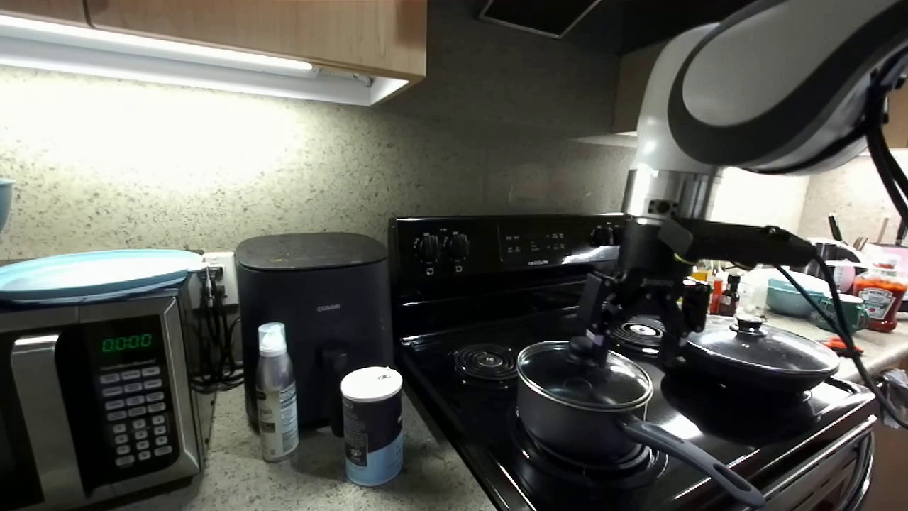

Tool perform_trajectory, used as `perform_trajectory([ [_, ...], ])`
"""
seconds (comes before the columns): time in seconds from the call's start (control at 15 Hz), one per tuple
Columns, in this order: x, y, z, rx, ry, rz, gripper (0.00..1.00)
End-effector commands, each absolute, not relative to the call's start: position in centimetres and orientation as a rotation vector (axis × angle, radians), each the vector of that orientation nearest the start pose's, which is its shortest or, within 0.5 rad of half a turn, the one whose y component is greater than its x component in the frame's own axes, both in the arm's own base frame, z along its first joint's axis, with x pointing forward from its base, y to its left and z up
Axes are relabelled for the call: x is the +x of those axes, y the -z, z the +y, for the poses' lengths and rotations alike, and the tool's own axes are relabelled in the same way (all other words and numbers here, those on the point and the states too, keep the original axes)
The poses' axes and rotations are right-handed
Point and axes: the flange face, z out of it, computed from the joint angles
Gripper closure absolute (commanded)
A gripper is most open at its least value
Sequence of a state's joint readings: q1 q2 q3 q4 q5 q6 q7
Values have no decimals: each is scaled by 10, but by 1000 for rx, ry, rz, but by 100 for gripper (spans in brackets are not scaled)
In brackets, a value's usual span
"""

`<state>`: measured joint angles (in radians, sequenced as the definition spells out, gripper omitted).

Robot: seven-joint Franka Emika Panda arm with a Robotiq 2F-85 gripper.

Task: Move the pot on the front left plate to the back left plate

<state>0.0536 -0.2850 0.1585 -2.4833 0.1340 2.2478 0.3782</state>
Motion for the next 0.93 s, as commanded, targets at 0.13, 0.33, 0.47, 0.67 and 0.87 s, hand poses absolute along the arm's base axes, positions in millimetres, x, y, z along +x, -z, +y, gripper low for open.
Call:
perform_trajectory([
  [0.13, 434, -393, 89, -3043, 31, 406, 0],
  [0.33, 429, -389, 97, -3086, -31, 367, 0],
  [0.47, 422, -380, 94, -3128, -100, 375, 0],
  [0.67, 409, -366, 88, -3163, -247, 374, 0],
  [0.87, 398, -352, 84, -3166, -384, 370, 0],
])
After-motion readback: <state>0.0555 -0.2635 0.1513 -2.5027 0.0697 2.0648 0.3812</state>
